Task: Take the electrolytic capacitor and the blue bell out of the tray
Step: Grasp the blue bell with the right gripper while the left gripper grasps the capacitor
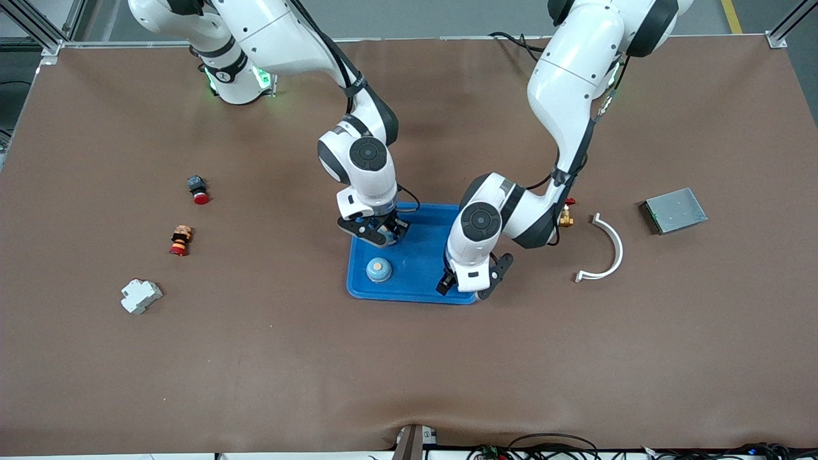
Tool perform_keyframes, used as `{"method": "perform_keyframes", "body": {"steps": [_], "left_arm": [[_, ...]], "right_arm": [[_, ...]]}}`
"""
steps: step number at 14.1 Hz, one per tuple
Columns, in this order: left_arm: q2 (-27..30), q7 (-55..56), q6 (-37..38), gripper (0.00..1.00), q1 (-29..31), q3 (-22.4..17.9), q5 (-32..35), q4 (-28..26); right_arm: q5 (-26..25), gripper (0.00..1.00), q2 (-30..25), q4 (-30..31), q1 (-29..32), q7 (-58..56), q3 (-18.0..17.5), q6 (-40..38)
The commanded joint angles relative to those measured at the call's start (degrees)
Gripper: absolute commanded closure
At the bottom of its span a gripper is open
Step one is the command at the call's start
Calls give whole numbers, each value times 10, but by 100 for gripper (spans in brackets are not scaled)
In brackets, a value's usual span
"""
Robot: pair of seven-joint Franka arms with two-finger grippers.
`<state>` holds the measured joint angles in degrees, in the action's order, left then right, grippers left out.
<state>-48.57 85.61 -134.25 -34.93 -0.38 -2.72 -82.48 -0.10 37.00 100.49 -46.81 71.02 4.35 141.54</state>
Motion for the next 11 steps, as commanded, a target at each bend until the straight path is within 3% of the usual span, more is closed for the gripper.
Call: {"method": "perform_keyframes", "body": {"steps": [1, 5, 8, 11], "left_arm": [[-12, 5, -3, 0, -5, -5, 13, 11], [-13, 5, -3, 0, -5, -5, 13, 12], [-13, 6, -4, 0, -3, -4, 12, 13], [-12, 8, -4, 45, -1, -4, 11, 14]], "right_arm": [[-10, 100, -24, -26, 5, -24, 0, -66], [-10, 100, -101, -23, 79, -188, 0, -183], [-8, 100, -156, -12, 133, -283, 0, -229], [-3, 100, -206, 22, 192, -382, -1, -234]]}}
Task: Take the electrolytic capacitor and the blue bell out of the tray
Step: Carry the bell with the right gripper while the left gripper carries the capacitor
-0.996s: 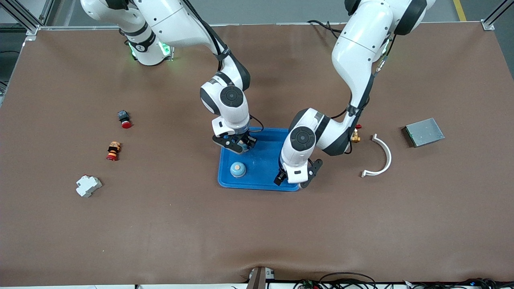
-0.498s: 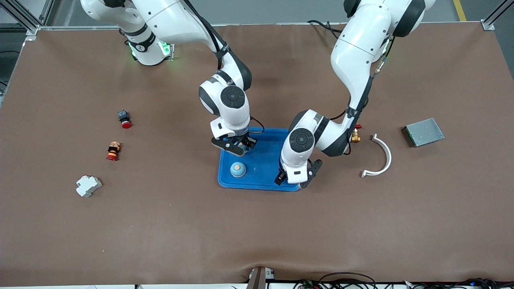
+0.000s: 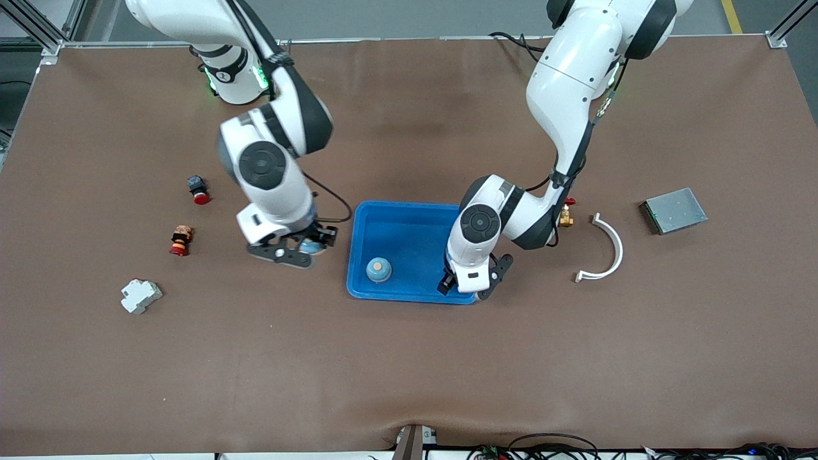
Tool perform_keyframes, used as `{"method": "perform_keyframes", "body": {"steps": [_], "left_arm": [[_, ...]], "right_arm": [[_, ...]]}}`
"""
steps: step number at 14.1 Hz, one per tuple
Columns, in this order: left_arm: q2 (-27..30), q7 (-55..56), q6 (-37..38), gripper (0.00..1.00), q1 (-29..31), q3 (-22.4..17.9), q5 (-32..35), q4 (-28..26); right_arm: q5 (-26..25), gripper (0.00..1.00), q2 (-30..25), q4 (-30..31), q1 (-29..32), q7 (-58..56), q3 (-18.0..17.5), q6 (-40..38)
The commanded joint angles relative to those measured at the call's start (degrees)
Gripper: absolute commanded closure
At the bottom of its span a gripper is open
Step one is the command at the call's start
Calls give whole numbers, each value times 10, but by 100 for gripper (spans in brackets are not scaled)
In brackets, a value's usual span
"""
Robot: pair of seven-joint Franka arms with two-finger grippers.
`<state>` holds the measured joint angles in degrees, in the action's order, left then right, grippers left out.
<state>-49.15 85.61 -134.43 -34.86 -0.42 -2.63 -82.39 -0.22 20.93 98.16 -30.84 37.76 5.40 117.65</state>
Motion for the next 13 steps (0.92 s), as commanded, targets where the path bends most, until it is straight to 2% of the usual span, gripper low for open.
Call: {"method": "perform_keyframes", "body": {"steps": [1, 5, 7, 10, 13], "left_arm": [[-6, 10, -4, 55, -1, -4, 11, 13], [-5, 10, -11, 88, -1, -5, 11, 14], [-5, 9, -11, 96, -1, -5, 11, 14], [6, 5, -11, 99, 1, -5, 11, 15], [32, 3, 2, 99, 3, -15, 10, 35]], "right_arm": [[-1, 100, -57, 54, 51, -81, -12, 3], [2, 100, -83, 92, 133, -217, -13, 11], [21, 100, -82, 105, 168, -275, -13, 20], [45, 100, -82, 155, 214, -367, -12, 83], [45, 100, -77, 203, 240, -414, -11, 164]]}}
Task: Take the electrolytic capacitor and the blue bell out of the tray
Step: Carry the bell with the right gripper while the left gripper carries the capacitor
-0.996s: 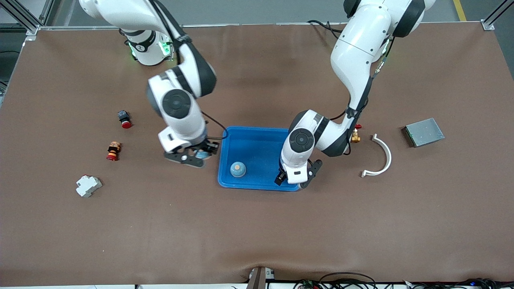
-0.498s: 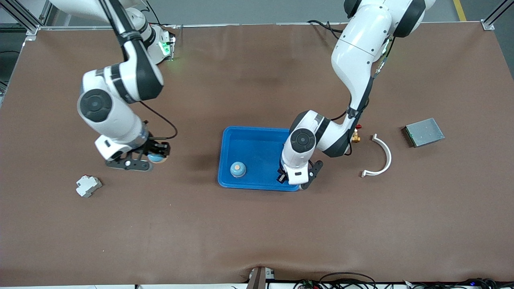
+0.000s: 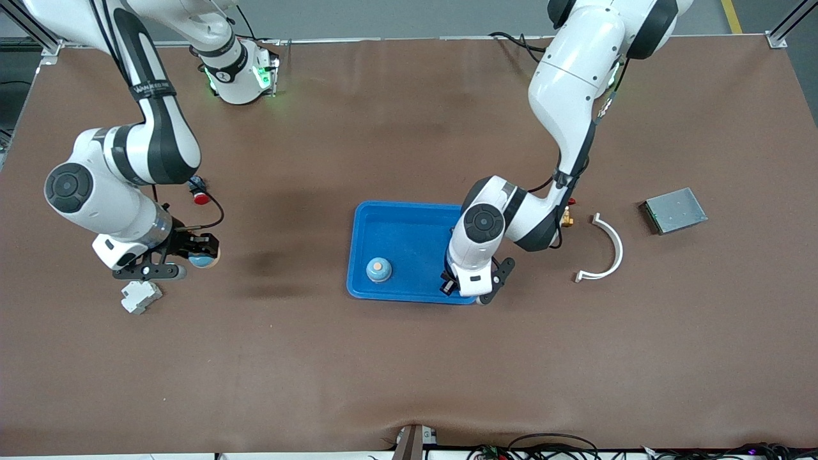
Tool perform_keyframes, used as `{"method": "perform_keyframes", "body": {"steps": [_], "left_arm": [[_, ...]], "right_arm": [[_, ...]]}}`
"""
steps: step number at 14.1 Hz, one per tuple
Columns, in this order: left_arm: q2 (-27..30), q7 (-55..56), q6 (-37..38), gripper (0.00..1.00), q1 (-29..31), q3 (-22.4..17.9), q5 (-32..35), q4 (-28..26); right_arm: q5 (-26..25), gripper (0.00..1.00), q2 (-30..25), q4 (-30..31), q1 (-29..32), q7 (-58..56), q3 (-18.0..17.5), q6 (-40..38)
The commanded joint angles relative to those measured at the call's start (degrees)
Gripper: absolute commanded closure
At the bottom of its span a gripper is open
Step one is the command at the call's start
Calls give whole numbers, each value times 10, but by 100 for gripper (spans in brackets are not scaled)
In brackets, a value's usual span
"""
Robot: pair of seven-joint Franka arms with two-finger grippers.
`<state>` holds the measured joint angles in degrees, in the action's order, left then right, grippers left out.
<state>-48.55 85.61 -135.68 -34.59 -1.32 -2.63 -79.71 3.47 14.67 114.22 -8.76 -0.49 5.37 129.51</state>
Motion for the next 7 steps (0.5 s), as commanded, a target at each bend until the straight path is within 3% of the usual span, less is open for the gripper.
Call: {"method": "perform_keyframes", "body": {"steps": [1, 3, 7], "left_arm": [[36, 0, 23, 99, 5, -6, 10, 9], [57, -14, 42, 100, 23, -4, 11, 9], [100, -125, 118, 100, 43, -4, 7, 7]], "right_arm": [[8, 100, -10, 59, 27, -45, -11, 80], [8, 100, 14, 73, 39, -70, -10, 129], [8, 100, 57, 67, 60, -85, -11, 146]]}}
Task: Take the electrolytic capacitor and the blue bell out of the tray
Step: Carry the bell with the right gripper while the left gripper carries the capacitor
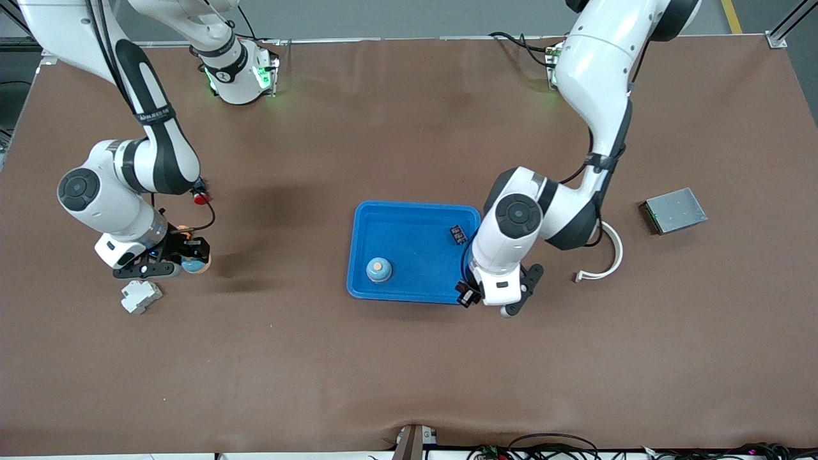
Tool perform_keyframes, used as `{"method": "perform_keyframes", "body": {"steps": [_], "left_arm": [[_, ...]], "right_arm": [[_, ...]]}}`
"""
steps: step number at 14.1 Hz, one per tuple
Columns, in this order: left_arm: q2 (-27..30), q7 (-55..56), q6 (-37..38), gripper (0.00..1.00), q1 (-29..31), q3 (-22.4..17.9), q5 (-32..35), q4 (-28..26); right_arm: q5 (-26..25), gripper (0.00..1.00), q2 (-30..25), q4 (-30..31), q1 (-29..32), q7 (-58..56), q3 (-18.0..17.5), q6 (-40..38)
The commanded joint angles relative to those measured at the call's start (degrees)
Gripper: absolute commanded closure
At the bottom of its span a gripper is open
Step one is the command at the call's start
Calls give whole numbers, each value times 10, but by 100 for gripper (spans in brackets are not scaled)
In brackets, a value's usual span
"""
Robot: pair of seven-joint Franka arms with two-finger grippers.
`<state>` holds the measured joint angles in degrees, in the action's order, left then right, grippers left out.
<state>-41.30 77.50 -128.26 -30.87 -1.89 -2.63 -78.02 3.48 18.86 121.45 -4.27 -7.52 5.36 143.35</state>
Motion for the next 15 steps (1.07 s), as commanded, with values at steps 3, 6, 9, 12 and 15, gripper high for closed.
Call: {"method": "perform_keyframes", "body": {"steps": [3, 6, 9, 12, 15], "left_arm": [[53, -125, 104, 99, 31, 0, 12, -14], [88, -250, 170, 99, 70, 1, 12, -22], [137, -355, 186, 98, 115, 1, 13, -74], [169, -470, 183, 98, 163, 0, 13, -120], [167, -557, 171, 98, 193, 0, 49, -146]], "right_arm": [[8, 100, 36, -11, 16, -14, -10, 9], [8, 100, 49, -17, 16, -14, -10, 9], [8, 100, 58, -17, 17, -16, -10, 23], [9, 100, 72, -17, 17, -16, -11, 45], [9, 100, 84, -17, 17, -17, -11, 64]]}}
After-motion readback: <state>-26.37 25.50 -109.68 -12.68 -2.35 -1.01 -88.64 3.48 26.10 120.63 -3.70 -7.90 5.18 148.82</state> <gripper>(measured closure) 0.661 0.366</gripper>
